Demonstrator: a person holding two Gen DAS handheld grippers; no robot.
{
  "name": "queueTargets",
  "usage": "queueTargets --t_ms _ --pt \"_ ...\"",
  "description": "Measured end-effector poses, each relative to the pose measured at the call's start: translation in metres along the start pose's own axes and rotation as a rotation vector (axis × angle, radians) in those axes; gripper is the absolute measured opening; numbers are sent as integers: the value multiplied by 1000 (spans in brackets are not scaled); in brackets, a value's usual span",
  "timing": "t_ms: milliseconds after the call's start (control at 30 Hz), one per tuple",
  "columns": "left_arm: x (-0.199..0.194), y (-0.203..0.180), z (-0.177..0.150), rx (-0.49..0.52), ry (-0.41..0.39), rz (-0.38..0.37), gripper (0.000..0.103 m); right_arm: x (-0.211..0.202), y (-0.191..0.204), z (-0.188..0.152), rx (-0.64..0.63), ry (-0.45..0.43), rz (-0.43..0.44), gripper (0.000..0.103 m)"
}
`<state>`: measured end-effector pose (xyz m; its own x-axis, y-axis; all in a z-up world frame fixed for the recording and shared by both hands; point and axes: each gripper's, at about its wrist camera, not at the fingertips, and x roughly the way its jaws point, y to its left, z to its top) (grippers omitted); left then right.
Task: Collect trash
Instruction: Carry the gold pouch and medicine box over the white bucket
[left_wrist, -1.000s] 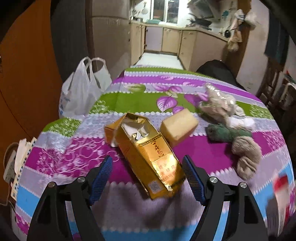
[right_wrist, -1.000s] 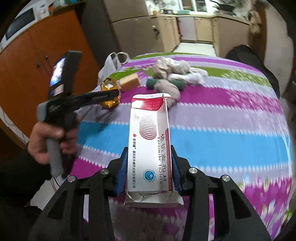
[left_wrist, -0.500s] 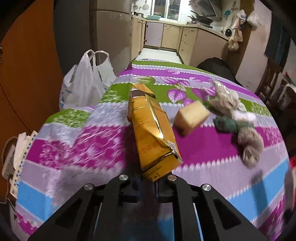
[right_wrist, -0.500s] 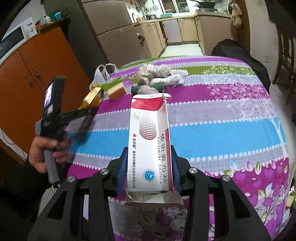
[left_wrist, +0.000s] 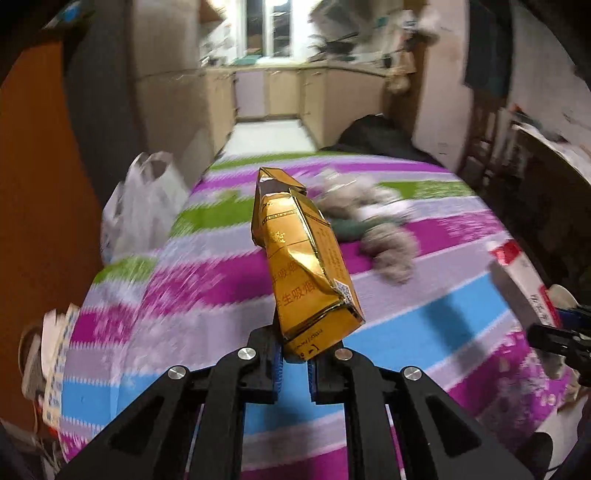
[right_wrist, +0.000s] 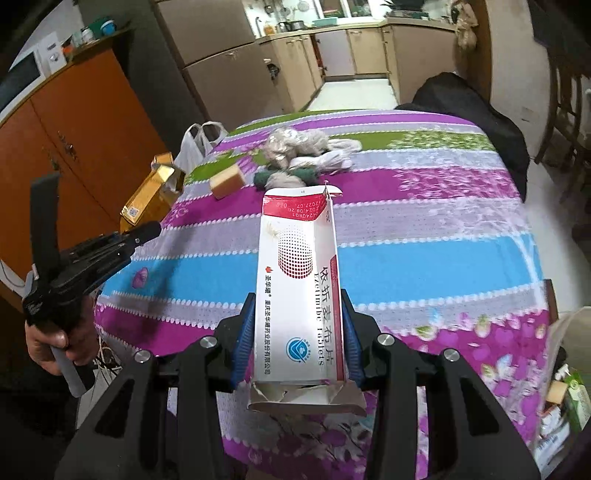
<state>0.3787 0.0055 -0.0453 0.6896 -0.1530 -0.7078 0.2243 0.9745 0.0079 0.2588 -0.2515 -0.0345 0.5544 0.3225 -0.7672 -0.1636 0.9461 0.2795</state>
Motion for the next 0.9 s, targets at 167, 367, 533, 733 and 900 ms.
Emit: queueTargets --t_ms 167,367,533,733,900 --pt "-18 -67 28 137 -67 -65 11 -38 -26 7 66 2 -56 41" --pt "-26 -153 48 282 -114 -128 11 -91 -66 6 143 -29 -141 41" --pt "-34 -223 54 384 -144 -190 11 -132 -110 -6 241 -55 -226 42" --pt "-40 -303 57 486 -167 -250 11 -168 -154 -30 343 -56 -323 42" --pt "-39 -364 51 569 -167 -298 11 -190 -184 -51 409 -51 -413 42"
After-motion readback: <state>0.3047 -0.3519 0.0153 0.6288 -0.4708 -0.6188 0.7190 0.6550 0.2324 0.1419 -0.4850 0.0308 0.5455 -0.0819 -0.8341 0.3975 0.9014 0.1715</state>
